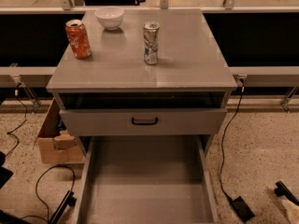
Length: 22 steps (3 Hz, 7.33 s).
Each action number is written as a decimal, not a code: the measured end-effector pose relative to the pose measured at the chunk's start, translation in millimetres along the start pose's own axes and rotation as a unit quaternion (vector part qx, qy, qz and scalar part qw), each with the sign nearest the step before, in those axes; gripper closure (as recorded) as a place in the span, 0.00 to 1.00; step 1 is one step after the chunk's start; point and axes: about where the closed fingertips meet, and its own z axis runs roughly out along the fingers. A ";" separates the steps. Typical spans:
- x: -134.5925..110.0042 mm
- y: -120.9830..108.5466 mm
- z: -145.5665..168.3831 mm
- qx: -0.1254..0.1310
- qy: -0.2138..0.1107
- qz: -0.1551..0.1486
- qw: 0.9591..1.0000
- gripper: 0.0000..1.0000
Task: Close middle drawer
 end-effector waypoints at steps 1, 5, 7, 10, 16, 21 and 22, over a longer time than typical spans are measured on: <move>-8.5 -1.7 14.6 0.004 0.004 -0.002 1.000 0.00; -12.8 137.9 291.9 -0.182 -0.010 0.018 0.983 0.95; -29.1 142.4 313.6 -0.185 -0.043 0.028 0.981 1.00; -68.5 159.8 460.8 -0.267 -0.098 0.045 0.958 1.00; -180.4 -33.4 505.0 -0.184 -0.126 0.016 0.975 1.00; -192.7 -129.2 544.0 -0.134 -0.134 0.042 0.981 1.00; -194.3 -154.5 543.3 -0.118 -0.138 0.050 0.982 1.00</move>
Offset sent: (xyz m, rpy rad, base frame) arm 0.0215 0.0842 -0.1927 0.0965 0.0640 0.0612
